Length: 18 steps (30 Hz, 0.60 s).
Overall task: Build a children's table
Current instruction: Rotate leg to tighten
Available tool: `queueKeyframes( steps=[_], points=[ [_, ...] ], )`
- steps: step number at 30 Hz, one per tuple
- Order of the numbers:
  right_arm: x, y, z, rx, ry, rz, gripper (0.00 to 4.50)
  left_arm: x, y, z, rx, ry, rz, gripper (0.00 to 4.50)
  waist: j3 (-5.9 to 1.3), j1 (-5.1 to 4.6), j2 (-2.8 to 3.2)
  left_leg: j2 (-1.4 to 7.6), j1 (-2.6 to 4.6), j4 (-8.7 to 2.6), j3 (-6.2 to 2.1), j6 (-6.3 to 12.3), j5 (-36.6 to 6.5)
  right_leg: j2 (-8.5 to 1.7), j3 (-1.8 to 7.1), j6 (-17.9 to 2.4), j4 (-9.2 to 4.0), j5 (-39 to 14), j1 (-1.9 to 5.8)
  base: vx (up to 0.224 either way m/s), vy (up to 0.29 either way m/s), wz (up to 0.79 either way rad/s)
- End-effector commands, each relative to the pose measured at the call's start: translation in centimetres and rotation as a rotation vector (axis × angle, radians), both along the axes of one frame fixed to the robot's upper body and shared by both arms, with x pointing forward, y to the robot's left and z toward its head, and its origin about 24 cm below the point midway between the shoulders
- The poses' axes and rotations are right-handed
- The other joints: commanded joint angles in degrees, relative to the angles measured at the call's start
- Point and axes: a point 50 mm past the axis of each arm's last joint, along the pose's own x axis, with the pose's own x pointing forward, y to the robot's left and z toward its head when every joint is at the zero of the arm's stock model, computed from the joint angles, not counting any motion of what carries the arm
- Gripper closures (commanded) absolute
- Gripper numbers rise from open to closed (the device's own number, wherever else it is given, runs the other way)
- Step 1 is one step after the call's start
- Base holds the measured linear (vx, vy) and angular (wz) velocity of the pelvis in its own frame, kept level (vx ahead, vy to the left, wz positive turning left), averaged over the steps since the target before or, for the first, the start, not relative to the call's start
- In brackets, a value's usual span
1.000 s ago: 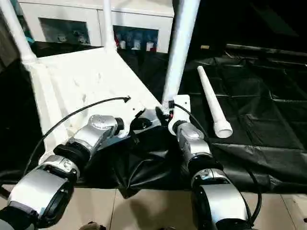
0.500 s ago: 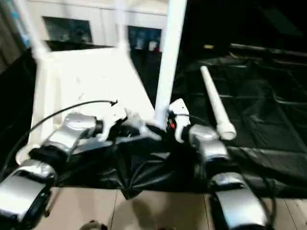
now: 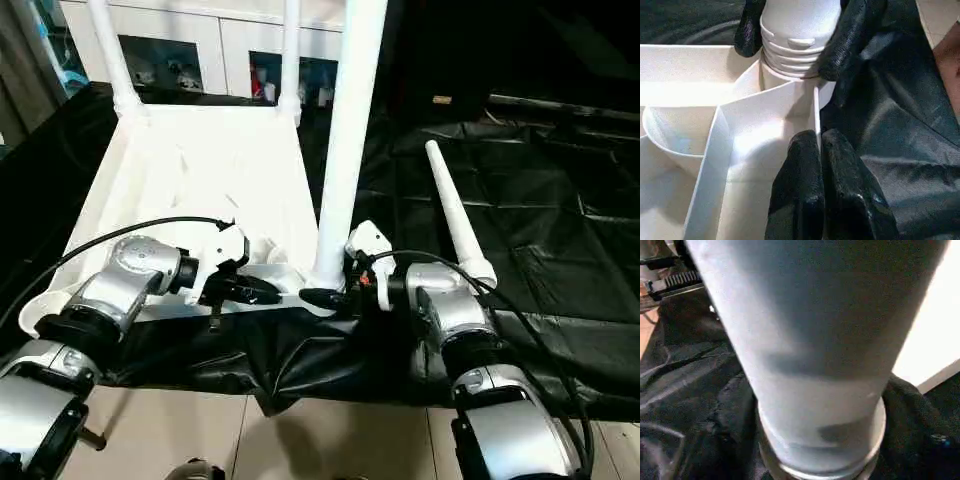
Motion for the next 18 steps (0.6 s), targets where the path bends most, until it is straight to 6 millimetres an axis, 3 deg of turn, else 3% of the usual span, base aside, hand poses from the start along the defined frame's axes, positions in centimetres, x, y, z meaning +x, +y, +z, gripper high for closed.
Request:
queueKeyframes(
  steps=[1,5,11,12,14,16,17,18],
  points=[
    [-0.4,0.3,-0.1,0.017,0.002,0.031,1.59,-0.3,-1.3,0.5,-0.022,-0.011,-0.077,4.5,-4.36,-0.03,0.56,1.23,1.46,-4.15,-0.41,1.58,-15.9,-3.13,2.55,-13.6,-3.23,-12.5,3.06,0.0,0.0,0.0],
    [-0.6,0.2,-0.8,0.017,0.011,-0.029,1.69,0.0,-1.4,0.4,-0.026,-0.025,-0.028,4.5,-4.37,0.13,0.58,1.22,1.51,-4.15,-0.4,1.41,-16.1,-3.13,2.58,-13.3,-3.3,-12.7,3.05,0.0,0.0,0.0],
    [0.7,0.4,-2.9,0.02,0.015,-0.492,1.73,2.2,-3.2,0.5,-0.038,-0.081,0.258,4.5,-3.92,-0.8,0.53,0.93,1.84,-4.38,-0.79,-0.87,-20.7,-3.52,2.61,-10.4,-4.54,-22.8,2.47,0.0,0.0,0.0],
    [0.8,0.7,-3.2,0.024,0.029,-0.565,1.73,2.5,-3.7,0.6,-0.036,-0.094,0.301,4.5,-3.75,-1.03,0.56,0.79,2.2,-4.43,-0.84,-1.41,-21.8,-3.39,2.49,-9.7,-5.02,-25.3,2.16,0.0,0.0,0.0],
    [0.9,0.9,-3.5,0.025,0.041,-0.621,1.74,2.8,-4.0,0.7,-0.032,-0.104,0.336,4.5,-3.77,-1.38,0.3,0.58,1.82,-4.47,-1.13,-1.07,-22.4,-3.54,2.17,-7.6,-5.54,-29.0,2.52,0.0,0.0,0.0],
    [1.2,1.7,-4.1,0.036,0.085,-0.771,1.74,3.5,-5.3,1.0,-0.033,-0.126,0.443,4.5,-3.78,-1.63,0.5,0.64,2.3,-4.41,-1.16,-1.2,-22.8,-3.46,2.15,-7.7,-5.75,-29.1,1.97,0.0,0.0,0.0],
    [1.2,1.9,-4.1,0.037,0.092,-0.79,1.74,3.6,-5.4,1.0,-0.034,-0.129,0.459,4.5,-3.77,-1.76,0.37,0.47,2.03,-4.41,-1.13,-0.92,-22.6,-3.36,2.05,-7.5,-5.82,-29.1,2.15,0.0,0.0,0.0],
    [1.3,2.2,-4.3,0.042,0.11,-0.831,1.74,3.7,-5.9,1.1,-0.04,-0.132,0.485,4.5,-3.77,-1.67,0.85,0.46,2.1,-4.44,-1.21,-0.9,-22.8,-3.4,2.03,-7.4,-5.85,-29.1,2.14,0.0,0.0,0.0]
  ],
)
